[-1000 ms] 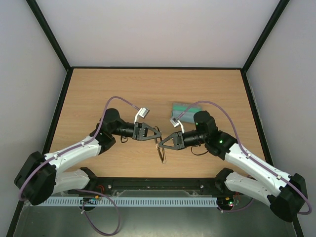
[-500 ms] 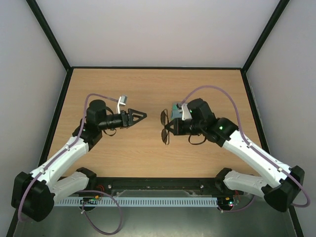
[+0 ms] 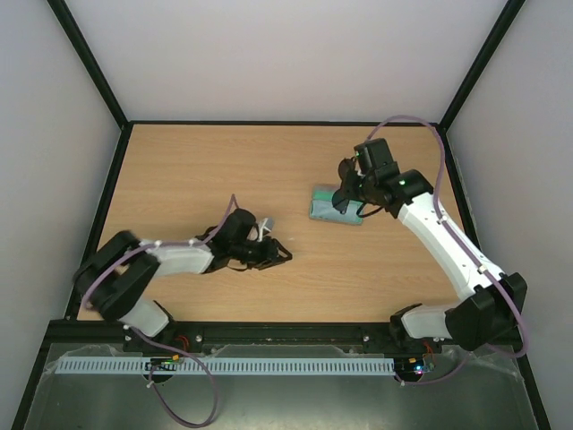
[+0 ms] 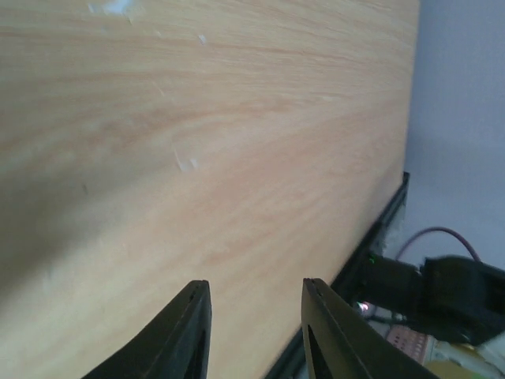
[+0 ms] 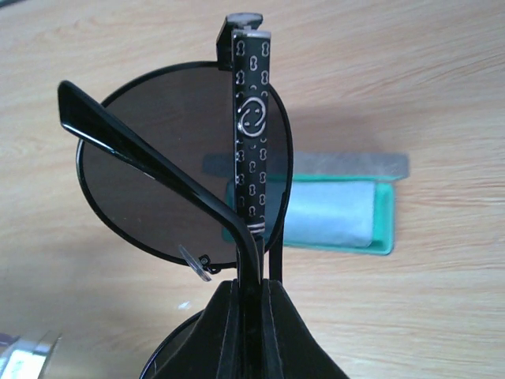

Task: Organize the sunglasses
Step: Adjust the sunglasses case at the center of the board.

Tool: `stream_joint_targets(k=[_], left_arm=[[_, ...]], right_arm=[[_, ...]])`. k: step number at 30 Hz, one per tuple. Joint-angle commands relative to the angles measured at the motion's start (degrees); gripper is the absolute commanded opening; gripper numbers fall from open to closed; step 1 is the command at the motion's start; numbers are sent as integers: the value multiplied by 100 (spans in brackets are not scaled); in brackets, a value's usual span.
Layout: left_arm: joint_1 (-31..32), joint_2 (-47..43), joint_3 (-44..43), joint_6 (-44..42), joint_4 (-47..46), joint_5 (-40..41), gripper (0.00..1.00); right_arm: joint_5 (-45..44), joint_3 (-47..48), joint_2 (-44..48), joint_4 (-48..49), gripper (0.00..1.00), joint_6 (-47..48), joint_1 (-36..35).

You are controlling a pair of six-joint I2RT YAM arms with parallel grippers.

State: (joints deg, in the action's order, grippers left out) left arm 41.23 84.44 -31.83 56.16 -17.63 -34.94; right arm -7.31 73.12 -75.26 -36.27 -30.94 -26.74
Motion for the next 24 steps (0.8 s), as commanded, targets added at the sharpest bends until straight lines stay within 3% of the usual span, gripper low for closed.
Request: stream_joint_targets(k=[1, 5, 13, 24], left_arm=[[37, 1052, -678, 278, -1077, 266, 31], [46, 1949, -1487, 301, -1090, 457, 27], [2, 3320, -2693, 382, -879, 660, 24], [-335, 4099, -3538, 380, -726, 849, 17]], right_arm=[[-17, 291, -124, -224, 1, 197, 509], [293, 314, -191, -111, 1, 212, 926], [511, 193, -143, -25, 1, 217, 941], [659, 121, -112, -4, 1, 297, 943]])
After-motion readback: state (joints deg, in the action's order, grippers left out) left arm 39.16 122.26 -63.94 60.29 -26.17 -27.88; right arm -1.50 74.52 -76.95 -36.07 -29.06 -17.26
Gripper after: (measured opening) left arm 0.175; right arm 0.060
